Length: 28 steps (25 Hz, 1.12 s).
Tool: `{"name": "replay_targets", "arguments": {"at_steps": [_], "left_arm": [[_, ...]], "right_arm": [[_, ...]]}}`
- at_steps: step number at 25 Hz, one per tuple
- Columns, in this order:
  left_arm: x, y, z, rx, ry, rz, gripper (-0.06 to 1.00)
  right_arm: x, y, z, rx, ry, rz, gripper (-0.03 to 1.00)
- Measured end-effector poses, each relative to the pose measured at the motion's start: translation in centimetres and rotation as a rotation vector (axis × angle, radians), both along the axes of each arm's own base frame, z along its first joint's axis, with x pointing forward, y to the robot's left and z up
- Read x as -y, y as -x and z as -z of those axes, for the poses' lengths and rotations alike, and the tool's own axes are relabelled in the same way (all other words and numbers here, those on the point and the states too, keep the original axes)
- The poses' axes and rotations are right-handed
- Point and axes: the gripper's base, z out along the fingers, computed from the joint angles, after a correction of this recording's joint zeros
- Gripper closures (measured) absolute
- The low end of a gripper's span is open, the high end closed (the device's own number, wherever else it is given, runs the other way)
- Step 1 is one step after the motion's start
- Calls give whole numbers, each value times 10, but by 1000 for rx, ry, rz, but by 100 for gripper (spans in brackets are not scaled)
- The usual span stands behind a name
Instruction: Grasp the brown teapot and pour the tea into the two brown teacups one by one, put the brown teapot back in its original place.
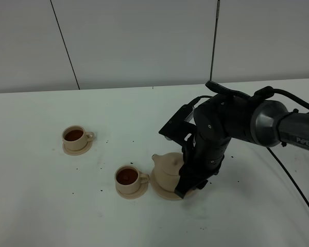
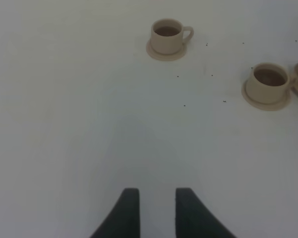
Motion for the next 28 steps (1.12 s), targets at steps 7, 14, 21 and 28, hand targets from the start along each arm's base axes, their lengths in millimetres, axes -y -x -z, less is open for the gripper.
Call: {"name": "replay_targets", "arguments": {"at_steps": [7,14,21,28], "left_arm": [[0,0,0,0,0,0,70],[0,0,0,0,0,0,70],[0,0,0,0,0,0,70],[0,0,0,0,0,0,70]], "right_arm": [[9,1,-32,42,-55,141,54],[31,-7,-39,14,-55,382,54],[63,-10,-40,-43,70,642,54],[94,-9,-45,-40,255,804,54]]}}
